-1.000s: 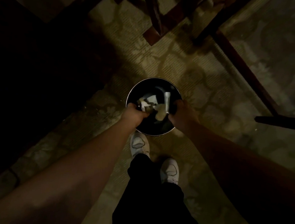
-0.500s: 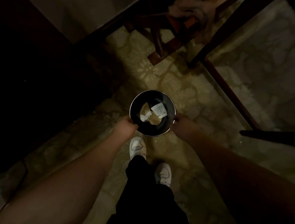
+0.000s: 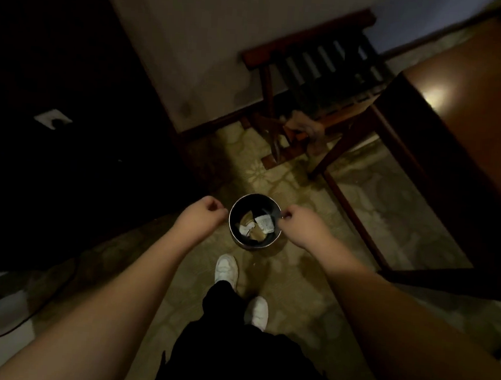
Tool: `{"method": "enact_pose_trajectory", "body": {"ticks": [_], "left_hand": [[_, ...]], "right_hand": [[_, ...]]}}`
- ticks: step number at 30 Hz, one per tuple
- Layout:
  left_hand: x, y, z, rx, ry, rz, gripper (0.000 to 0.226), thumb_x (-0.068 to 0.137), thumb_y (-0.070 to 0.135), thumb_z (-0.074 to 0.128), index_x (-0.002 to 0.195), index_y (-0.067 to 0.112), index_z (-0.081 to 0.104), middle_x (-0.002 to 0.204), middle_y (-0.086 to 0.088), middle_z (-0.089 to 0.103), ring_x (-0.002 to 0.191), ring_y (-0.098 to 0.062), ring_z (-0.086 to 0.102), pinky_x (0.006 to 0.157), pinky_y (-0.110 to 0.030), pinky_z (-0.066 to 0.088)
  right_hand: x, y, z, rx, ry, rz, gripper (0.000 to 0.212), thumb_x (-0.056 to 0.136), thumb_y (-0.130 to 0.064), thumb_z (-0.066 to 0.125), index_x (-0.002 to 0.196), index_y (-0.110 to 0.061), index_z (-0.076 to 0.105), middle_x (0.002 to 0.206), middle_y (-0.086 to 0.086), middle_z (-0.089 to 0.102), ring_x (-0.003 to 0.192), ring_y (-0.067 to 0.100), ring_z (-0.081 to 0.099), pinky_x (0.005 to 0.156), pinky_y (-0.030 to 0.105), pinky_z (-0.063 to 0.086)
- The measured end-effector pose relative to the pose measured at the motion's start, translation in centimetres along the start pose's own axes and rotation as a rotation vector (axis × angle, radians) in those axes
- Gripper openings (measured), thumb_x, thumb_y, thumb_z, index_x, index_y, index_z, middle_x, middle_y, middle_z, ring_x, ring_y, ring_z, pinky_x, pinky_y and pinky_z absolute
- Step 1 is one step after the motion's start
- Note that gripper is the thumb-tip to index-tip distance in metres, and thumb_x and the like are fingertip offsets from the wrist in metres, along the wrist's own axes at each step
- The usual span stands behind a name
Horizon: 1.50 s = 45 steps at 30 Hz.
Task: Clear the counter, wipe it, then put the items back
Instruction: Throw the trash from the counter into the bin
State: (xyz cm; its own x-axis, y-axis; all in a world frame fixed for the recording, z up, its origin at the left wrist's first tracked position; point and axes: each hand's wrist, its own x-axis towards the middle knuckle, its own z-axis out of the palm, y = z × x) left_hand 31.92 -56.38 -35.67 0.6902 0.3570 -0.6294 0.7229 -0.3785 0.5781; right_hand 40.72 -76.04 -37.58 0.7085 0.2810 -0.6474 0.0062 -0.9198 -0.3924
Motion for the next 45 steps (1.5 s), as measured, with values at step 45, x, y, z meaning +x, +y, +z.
{"method": "enact_pose_trajectory", "body": {"ticks": [45], "left_hand": [[-26.3,-10.2,-47.8,0.133,0.928,0.307,0.013,0.092,0.025,0.063,0.1,0.017,0.067,0.1,0.006,0.06,0.099,-0.012,0.058,0.084,-0.028,0.043]], "right_hand": [[-22.9,-49.9,-5.1,-0.262,0.275,-1.034,0.021,0.094,-0.038,0.052,0.11,-0.029,0.063,0.102,-0.015,0.061,0.095,0.005,0.056,0.082,0.028,0.048]]}}
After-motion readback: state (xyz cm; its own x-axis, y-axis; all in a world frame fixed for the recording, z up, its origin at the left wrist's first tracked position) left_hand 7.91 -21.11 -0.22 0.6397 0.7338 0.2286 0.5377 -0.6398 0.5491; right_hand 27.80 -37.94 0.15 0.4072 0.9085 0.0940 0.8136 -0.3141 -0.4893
